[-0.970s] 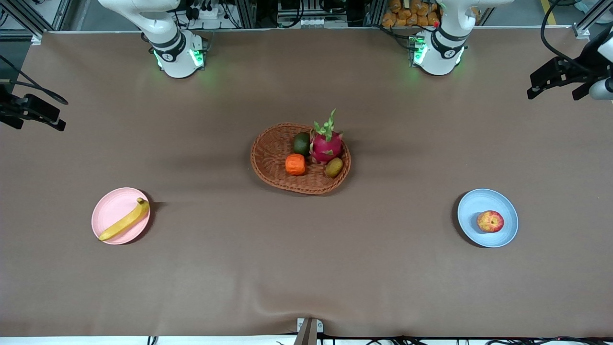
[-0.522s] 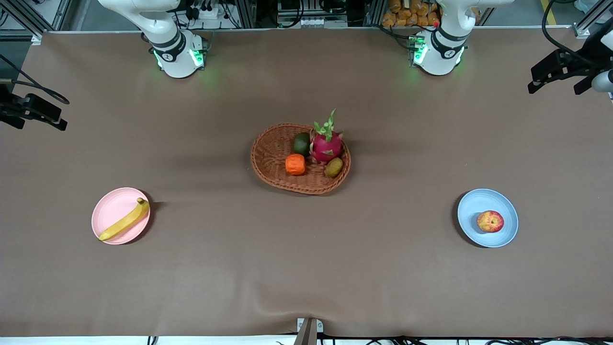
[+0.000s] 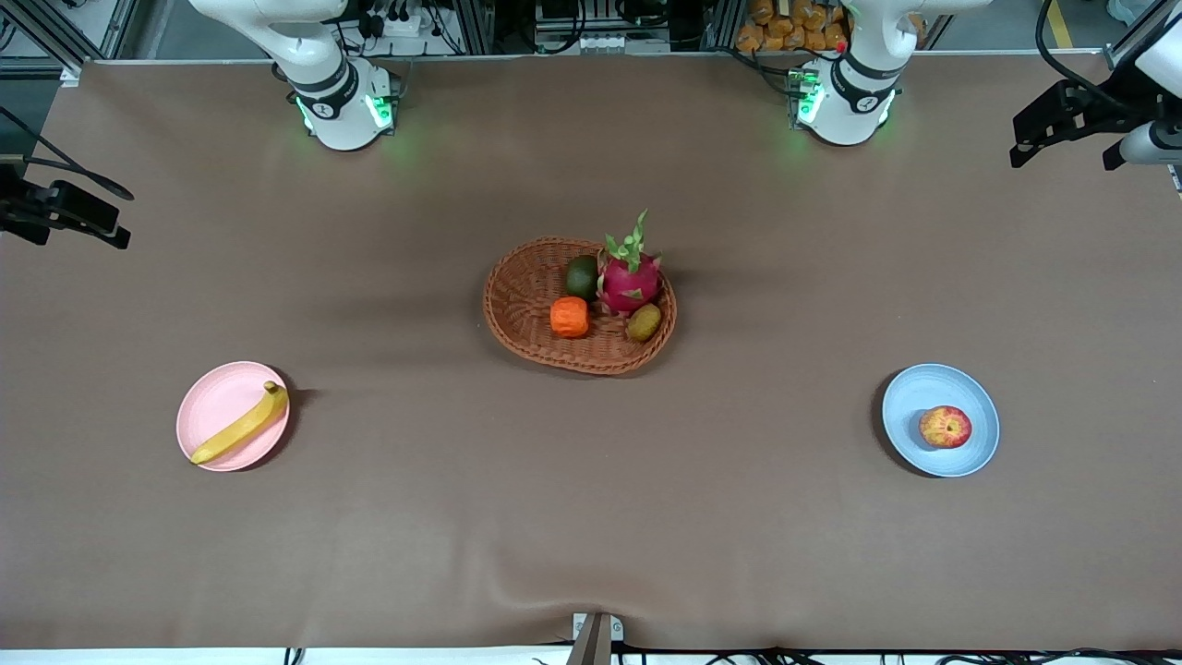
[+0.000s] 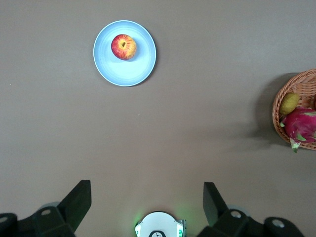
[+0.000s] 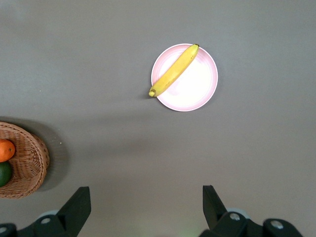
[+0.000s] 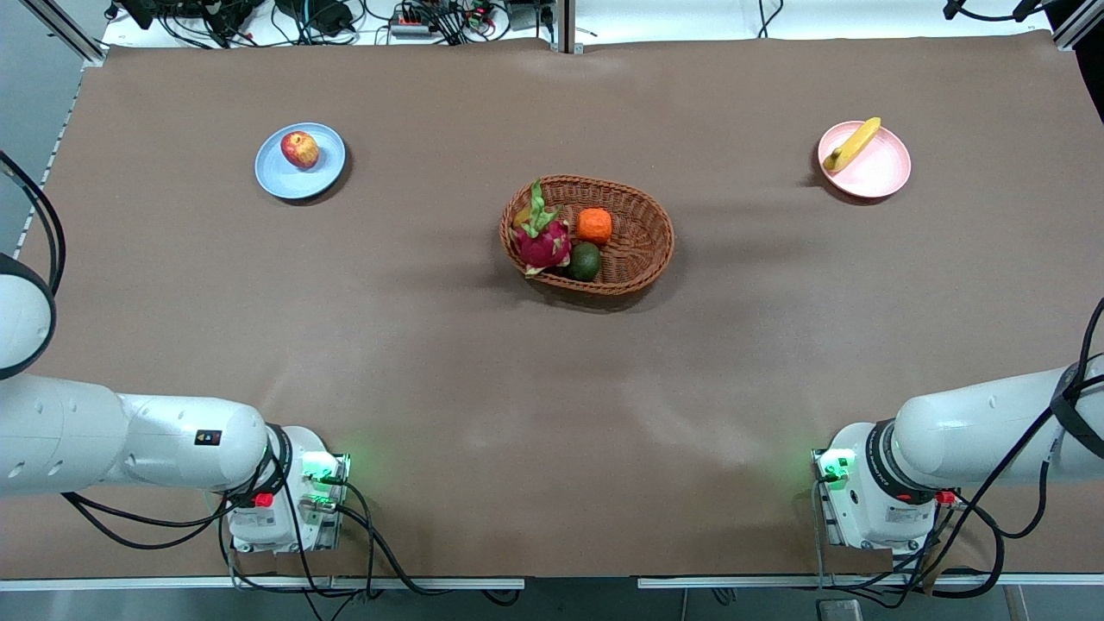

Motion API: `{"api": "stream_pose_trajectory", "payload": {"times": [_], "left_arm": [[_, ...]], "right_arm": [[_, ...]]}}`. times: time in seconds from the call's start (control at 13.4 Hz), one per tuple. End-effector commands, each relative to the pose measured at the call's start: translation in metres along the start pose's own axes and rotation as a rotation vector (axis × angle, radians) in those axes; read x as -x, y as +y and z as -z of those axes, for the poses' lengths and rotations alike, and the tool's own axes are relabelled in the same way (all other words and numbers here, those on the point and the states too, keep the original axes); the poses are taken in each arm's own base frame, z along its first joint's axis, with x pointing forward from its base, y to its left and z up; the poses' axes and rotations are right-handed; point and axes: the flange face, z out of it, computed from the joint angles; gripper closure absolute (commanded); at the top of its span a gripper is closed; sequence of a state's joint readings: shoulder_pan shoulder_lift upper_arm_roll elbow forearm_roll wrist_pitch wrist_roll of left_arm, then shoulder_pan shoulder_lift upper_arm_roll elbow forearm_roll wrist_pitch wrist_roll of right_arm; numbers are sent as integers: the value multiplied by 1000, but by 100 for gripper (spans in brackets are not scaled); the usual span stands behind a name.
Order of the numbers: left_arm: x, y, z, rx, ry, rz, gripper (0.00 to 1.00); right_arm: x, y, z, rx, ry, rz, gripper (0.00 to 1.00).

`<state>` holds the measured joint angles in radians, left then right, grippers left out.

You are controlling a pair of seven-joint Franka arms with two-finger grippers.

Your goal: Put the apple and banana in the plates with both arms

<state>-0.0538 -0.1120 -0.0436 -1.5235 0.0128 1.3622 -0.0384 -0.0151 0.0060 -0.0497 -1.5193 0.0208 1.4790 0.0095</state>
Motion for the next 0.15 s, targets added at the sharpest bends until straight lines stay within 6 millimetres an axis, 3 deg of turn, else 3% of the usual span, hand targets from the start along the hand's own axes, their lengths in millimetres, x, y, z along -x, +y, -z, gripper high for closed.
{"api": "stream_pose_trajectory", "payload": {"times": [0.0,0.07], "left_arm": [[-1,0,5,-18,-8,11,0],[-1,0,5,-17,-8,13,0]], "right_arm": [[1,0,0,-4,-1,6,0],[1,0,-1,-4,-3,6,0]]}}
